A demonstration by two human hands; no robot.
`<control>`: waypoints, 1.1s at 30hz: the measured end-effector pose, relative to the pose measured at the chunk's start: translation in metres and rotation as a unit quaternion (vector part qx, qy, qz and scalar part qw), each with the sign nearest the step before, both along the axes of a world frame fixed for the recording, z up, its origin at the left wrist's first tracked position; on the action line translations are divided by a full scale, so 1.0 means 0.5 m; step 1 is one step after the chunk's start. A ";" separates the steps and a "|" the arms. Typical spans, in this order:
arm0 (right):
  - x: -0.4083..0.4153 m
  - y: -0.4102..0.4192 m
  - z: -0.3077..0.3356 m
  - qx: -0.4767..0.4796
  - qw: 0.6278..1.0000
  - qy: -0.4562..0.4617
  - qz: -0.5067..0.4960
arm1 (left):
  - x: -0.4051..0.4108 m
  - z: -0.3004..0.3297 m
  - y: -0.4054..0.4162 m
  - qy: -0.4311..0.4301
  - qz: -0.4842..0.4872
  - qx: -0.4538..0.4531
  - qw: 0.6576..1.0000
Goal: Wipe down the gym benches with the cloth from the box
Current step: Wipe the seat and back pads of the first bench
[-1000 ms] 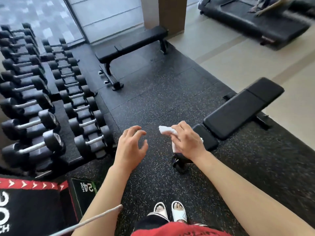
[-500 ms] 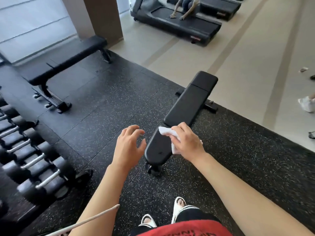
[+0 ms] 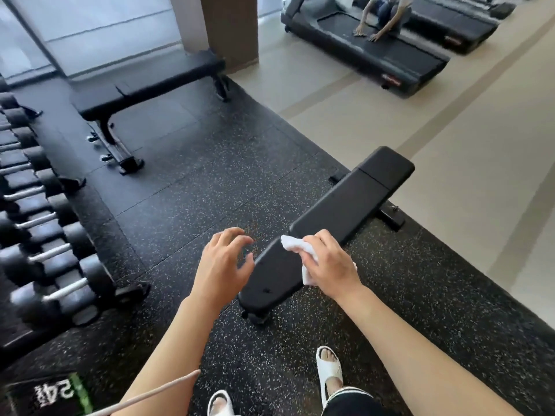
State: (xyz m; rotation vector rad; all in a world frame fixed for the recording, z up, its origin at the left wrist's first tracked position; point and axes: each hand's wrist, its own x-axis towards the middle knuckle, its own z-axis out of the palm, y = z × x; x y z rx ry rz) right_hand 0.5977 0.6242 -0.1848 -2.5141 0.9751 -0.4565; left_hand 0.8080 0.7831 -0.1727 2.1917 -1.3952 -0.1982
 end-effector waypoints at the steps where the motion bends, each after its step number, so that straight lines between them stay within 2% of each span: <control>1: -0.001 -0.028 -0.012 0.008 1.000 0.000 0.015 | -0.009 -0.008 -0.014 -0.001 0.016 0.006 1.000; 11: 0.011 -0.196 -0.175 0.091 0.986 0.031 0.138 | -0.050 -0.112 -0.079 0.003 0.123 0.058 0.991; 16: 0.039 -0.206 -0.262 0.155 0.980 0.055 0.115 | -0.032 -0.190 -0.079 0.019 0.138 0.074 0.987; 23: 0.103 -0.188 -0.427 0.133 0.987 0.003 0.090 | 0.041 -0.380 -0.071 0.040 0.146 0.076 0.986; 33: 0.210 -0.191 -0.702 0.126 0.986 0.012 0.106 | 0.074 -0.687 -0.064 0.086 0.160 0.087 0.980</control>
